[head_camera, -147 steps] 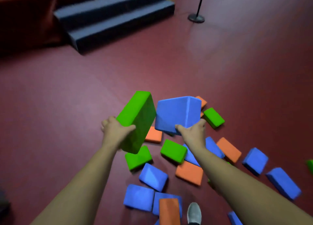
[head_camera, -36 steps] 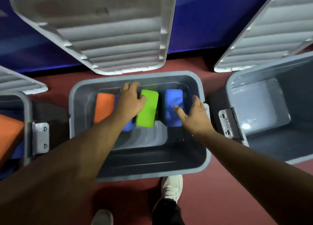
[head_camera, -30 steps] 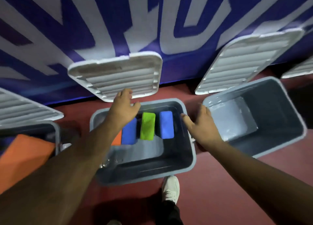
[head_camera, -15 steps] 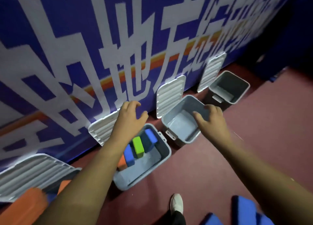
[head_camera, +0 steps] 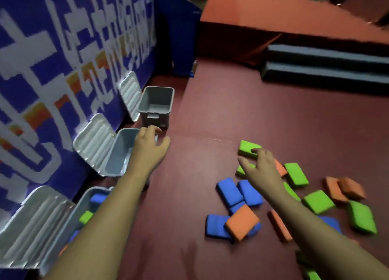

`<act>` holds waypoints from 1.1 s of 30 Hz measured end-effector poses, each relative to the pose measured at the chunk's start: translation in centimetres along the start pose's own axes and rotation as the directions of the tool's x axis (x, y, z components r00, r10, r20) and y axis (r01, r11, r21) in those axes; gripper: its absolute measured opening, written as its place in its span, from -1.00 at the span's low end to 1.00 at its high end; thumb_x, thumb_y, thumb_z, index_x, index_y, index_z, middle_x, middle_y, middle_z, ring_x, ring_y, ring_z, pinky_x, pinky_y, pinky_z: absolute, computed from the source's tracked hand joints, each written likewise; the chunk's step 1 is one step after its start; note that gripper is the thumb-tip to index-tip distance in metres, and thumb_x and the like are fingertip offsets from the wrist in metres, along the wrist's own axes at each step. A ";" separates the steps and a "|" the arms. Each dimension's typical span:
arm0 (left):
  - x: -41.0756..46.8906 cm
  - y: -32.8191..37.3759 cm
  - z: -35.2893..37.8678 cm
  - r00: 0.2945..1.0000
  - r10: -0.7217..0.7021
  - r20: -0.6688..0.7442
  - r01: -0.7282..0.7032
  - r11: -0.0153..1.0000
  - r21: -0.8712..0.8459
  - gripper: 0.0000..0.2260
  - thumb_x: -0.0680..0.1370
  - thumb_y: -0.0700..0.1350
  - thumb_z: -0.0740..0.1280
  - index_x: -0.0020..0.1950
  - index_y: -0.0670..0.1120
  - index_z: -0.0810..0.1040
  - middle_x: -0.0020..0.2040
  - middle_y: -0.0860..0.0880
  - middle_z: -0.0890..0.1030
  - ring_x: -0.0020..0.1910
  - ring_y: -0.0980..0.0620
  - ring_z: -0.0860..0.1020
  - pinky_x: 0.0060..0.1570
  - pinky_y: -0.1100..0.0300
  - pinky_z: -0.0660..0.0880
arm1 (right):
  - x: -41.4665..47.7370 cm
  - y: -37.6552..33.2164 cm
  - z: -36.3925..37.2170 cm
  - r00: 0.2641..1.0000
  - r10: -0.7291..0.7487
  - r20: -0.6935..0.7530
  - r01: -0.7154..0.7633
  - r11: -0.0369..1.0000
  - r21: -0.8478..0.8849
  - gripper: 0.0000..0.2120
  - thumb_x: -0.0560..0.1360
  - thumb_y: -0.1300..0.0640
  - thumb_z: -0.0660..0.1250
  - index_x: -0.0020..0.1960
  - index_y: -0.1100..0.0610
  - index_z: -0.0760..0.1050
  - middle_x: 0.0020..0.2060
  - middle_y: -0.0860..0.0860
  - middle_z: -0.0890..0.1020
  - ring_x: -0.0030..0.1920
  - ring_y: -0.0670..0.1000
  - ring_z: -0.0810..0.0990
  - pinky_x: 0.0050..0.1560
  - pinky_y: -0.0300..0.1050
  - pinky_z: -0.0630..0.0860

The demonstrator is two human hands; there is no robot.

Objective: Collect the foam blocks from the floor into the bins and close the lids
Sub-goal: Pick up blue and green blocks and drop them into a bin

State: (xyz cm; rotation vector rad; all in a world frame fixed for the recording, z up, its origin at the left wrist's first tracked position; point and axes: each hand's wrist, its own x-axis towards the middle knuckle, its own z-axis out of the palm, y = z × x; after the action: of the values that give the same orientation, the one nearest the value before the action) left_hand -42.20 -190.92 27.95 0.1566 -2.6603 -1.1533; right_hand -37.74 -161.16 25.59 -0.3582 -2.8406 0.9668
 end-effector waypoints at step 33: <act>-34.3 55.2 69.6 0.136 0.606 0.784 -0.586 0.687 -0.430 -0.68 0.50 0.01 0.32 0.13 -0.19 0.51 0.05 -0.17 0.50 0.05 -0.17 0.50 0.12 -0.01 0.43 | -22.3 64.2 -38.3 0.259 0.880 -0.399 -0.889 0.379 0.257 -0.47 0.49 -0.05 0.42 0.33 0.23 0.44 0.25 0.22 0.48 0.27 0.25 0.50 0.26 0.11 0.43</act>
State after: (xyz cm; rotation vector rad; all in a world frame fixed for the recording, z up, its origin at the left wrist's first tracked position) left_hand -27.27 -97.64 16.29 -1.9571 -2.8389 -1.0660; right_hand 2.82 -95.21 15.62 -2.0586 -1.9743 0.7355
